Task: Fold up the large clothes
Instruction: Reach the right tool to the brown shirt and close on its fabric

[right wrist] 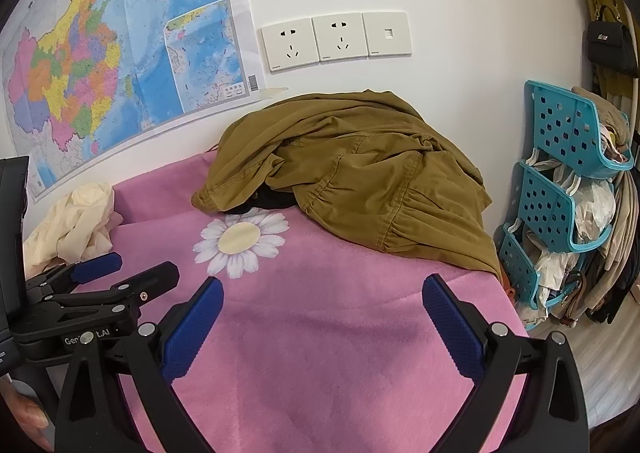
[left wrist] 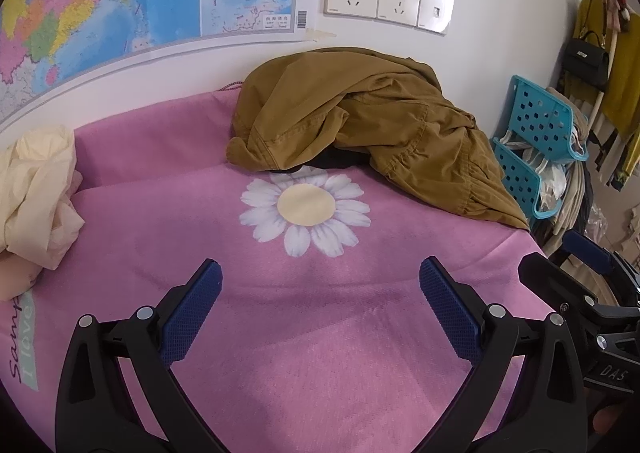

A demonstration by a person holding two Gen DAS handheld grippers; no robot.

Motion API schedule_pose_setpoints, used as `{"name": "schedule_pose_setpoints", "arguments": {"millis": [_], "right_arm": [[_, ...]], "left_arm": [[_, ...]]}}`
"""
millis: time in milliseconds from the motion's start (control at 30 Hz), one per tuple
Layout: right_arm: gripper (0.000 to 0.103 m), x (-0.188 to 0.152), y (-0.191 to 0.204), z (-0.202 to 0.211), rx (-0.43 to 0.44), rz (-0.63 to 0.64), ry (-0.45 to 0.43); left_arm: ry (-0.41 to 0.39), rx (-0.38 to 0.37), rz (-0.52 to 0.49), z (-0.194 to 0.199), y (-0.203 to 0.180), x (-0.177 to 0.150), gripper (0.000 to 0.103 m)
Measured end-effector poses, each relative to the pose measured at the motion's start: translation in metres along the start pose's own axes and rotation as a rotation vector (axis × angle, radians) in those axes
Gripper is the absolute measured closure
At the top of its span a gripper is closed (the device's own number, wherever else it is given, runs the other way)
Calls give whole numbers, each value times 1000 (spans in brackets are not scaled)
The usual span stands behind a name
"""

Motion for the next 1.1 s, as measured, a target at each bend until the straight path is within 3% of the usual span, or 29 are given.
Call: {"name": "schedule_pose_setpoints", "arguments": {"millis": [167,367,700,800,900,967,1033,1100], "right_arm": [[6,6,-2,-15,1,31,23],[6,33,2,-52,-3,114,52],[6,78,11,-172,-82,315,167],[10,82,11,-201,-116,372,199],[33,87,5,-215,-168,411,215],[44,91,-1,-216,-157,397,216],[77,96,-9,-211,-159,392,216],[88,105,-17,-193,-82,323,187]], "left_arm": [[17,16,1,-12,4,5,5],[22,89,38,-33,33,23,5],[83,152,60,-82,72,44,5],[94,171,58,-94,79,47,5],[105,179,49,-105,83,51,5],[104,181,46,-110,85,54,5],[104,182,46,-114,86,57,5],[99,183,45,-118,87,62,5]]}}
Point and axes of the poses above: each gripper's, at about its wrist camera, not at the fingertips, and z roughly against the way its jaws point, y to its left, x to its top, the point moved 4 cm from there along -z, roughly the way its jaws point, and after that the axes turned 12 degrees about x, right-handed, at the moved point
